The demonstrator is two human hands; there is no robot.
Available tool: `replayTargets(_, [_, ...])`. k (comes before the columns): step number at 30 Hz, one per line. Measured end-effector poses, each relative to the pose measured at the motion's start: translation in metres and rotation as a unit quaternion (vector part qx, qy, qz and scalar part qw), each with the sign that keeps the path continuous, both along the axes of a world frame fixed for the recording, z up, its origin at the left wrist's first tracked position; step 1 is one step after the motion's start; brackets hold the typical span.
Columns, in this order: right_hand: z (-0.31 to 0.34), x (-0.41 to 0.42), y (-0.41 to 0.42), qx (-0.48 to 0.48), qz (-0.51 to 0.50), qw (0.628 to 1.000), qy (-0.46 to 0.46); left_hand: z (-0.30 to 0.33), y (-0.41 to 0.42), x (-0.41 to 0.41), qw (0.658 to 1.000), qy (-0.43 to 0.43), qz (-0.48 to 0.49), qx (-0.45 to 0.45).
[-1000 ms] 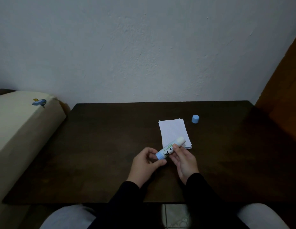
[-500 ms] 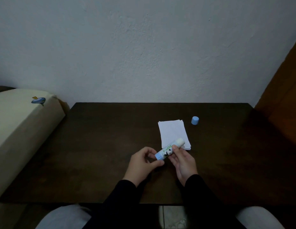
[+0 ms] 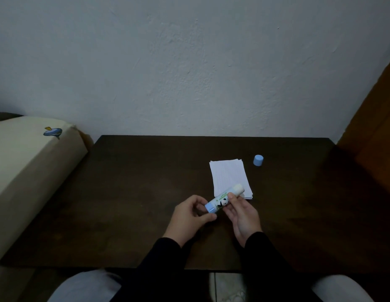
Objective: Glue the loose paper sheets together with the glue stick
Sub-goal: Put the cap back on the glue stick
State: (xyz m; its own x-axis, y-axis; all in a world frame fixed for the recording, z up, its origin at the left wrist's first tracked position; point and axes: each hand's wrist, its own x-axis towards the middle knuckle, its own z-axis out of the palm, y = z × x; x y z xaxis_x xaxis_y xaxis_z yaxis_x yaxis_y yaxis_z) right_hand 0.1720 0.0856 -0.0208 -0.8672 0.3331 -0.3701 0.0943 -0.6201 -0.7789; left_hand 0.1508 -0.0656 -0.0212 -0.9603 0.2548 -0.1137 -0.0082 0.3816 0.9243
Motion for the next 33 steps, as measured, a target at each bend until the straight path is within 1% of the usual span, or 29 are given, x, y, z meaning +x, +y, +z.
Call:
replayTargets(1, [0.000, 0.000, 0.000, 0.000, 0.000, 1.000, -0.002, 0.000, 0.000, 0.000, 1.000, 0.004, -0.002, -0.012])
replayTargets(3, [0.000, 0.000, 0.000, -0.001, -0.003, 1.000, -0.004, -0.002, 0.001, 0.000, 1.000, 0.005, -0.006, -0.008])
replayTargets(7, [-0.002, -0.001, 0.001, 0.001, 0.000, 1.000, 0.001, -0.002, 0.004, 0.002, 1.000, -0.012, -0.012, -0.013])
replayTargets(9, [-0.002, -0.001, 0.001, 0.001, 0.001, 1.000, 0.004, -0.001, 0.004, 0.002, 1.000, 0.004, -0.005, -0.023])
replayTargets(12, [-0.002, -0.001, 0.000, -0.002, -0.001, 1.000, 0.006, 0.002, 0.003, 0.002, 1.000, 0.002, 0.014, 0.018])
replayTargets(15, [-0.001, -0.001, 0.001, -0.006, 0.001, 1.000, 0.000, 0.003, 0.002, 0.001, 1.000, 0.017, 0.008, -0.009])
replayTargets(19, [0.000, -0.002, 0.002, -0.012, -0.005, 1.000, -0.005, 0.004, 0.003, 0.002, 1.000, -0.006, -0.002, 0.003])
replayTargets(22, [-0.002, -0.002, 0.003, -0.011, -0.005, 1.000, -0.010, 0.007, 0.004, 0.005, 0.999, -0.030, -0.004, -0.015])
replayTargets(24, [-0.003, -0.001, 0.003, -0.010, -0.004, 1.000, -0.010, 0.006, 0.005, 0.005, 1.000, -0.021, 0.005, -0.015])
replayTargets(26, [-0.001, 0.000, 0.002, -0.011, -0.005, 1.000, -0.008, 0.004, 0.004, 0.004, 1.000, 0.001, 0.009, 0.005])
replayTargets(30, [0.000, -0.001, 0.002, -0.010, -0.001, 1.000, -0.008, 0.003, 0.003, 0.001, 1.000, 0.028, -0.001, -0.014])
replayTargets(33, [-0.001, -0.001, 0.002, -0.015, -0.004, 1.000, -0.012, 0.005, 0.004, 0.000, 1.000, 0.013, -0.001, -0.001])
